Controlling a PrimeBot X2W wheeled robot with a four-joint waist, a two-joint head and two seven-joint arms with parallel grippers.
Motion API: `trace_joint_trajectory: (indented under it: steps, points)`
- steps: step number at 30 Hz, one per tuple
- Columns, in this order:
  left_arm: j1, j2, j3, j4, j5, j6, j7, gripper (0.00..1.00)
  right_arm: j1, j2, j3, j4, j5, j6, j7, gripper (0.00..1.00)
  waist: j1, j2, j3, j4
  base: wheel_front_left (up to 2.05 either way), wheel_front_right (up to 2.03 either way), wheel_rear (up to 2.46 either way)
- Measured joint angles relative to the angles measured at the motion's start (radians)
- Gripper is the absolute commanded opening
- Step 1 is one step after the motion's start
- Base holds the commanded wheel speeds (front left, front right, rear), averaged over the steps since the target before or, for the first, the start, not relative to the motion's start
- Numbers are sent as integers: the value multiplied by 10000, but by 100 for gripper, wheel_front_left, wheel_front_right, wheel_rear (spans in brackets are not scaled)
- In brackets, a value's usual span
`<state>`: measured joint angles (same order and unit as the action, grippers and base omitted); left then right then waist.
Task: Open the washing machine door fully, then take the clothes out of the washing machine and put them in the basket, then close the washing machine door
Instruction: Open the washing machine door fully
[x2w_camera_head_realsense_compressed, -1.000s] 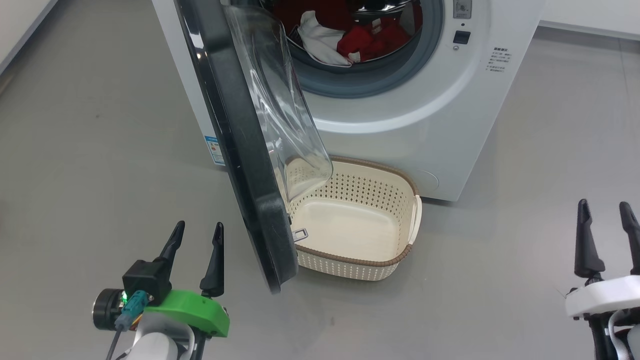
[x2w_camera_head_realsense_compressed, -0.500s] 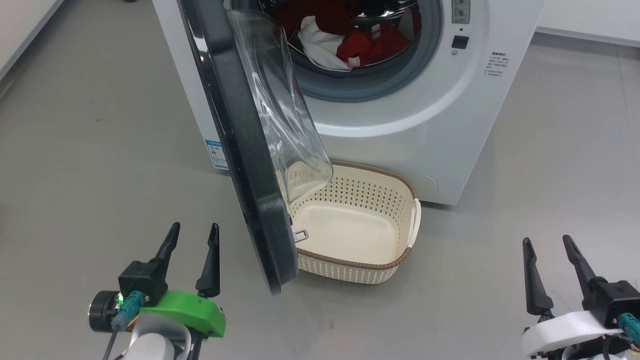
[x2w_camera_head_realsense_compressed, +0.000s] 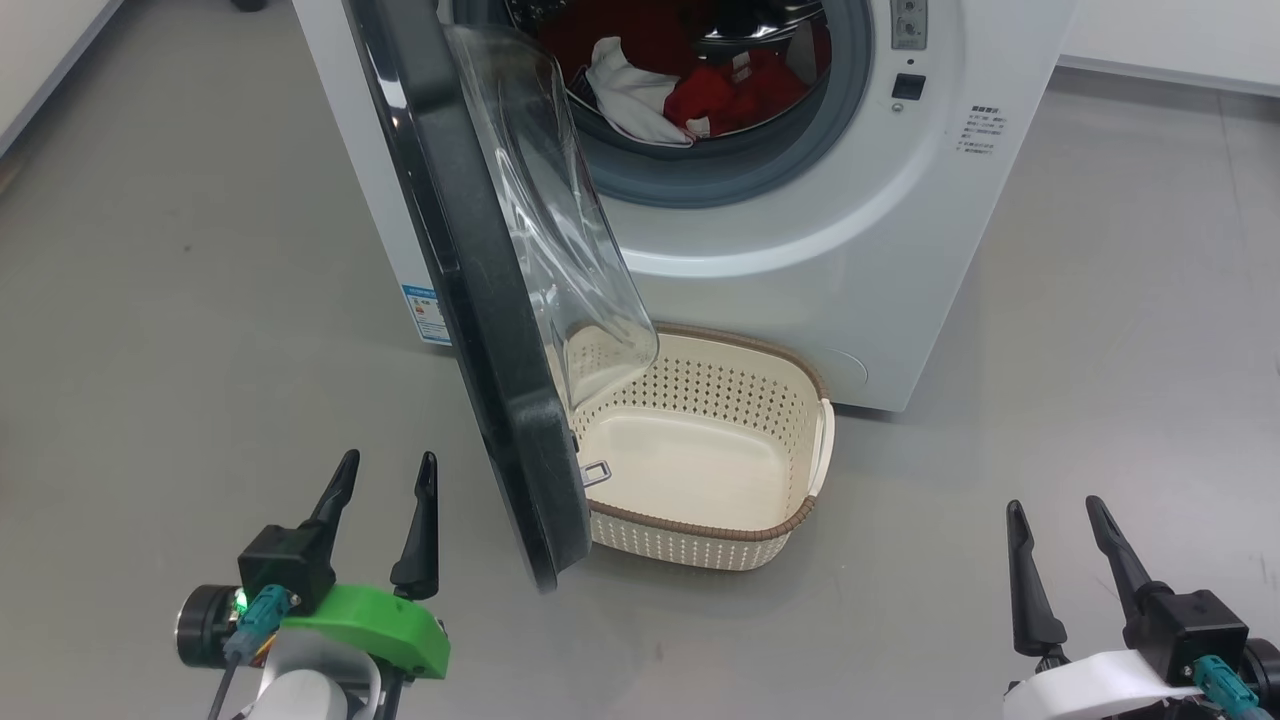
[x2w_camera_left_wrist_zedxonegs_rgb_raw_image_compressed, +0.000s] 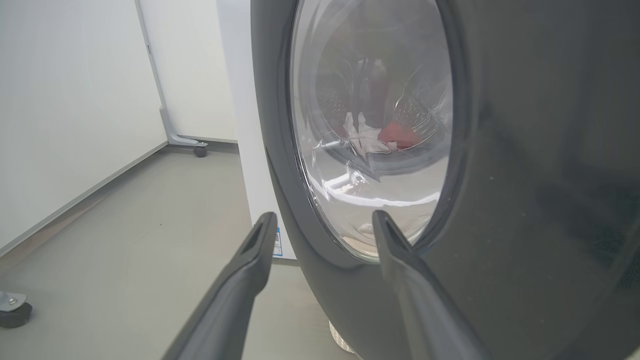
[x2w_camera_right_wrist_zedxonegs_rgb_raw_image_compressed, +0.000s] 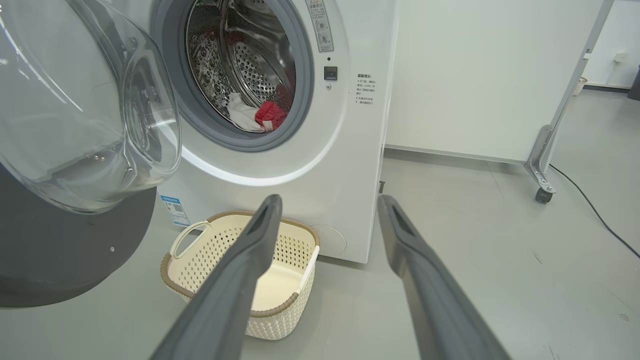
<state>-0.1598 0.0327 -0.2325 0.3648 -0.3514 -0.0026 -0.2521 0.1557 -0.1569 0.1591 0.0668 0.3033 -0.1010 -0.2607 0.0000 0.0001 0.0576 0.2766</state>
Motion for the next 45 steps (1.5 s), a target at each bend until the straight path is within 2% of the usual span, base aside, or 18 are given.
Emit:
trace_joint_trajectory:
  steps: [14,15,16,17,18,34,41,45]
  points:
    - [4,0,4,107,0,-25,0,100,201,288,-148,-81,-245,2,0,100,0,0,-65,-15,0,0,0]
    - [5,0,4,115,0,-25,0,66,201,301,-161,-86,-245,2,0,100,0,0,-74,-15,0,0,0]
    - [6,0,4,123,2,-25,0,27,202,309,-178,-96,-247,2,0,100,0,0,-82,-16,0,0,0]
    - [6,0,4,136,12,-25,0,16,202,314,-196,-109,-255,2,0,100,0,0,-91,-16,0,0,0]
    - [8,0,4,144,13,-27,0,0,203,324,-207,-117,-278,4,0,100,0,0,-100,-16,0,0,0]
    - [7,-2,199,-130,176,-12,0,0,341,554,-387,-142,-476,117,0,100,0,0,-156,5,0,0,0]
    - [-351,4,711,-1726,395,236,0,0,378,614,-506,-167,-554,165,0,100,0,0,-182,54,0,0,0]
    - [-910,2,805,-2976,669,238,-42,0,379,635,-533,-167,-596,209,0,100,0,0,-220,74,0,0,0]
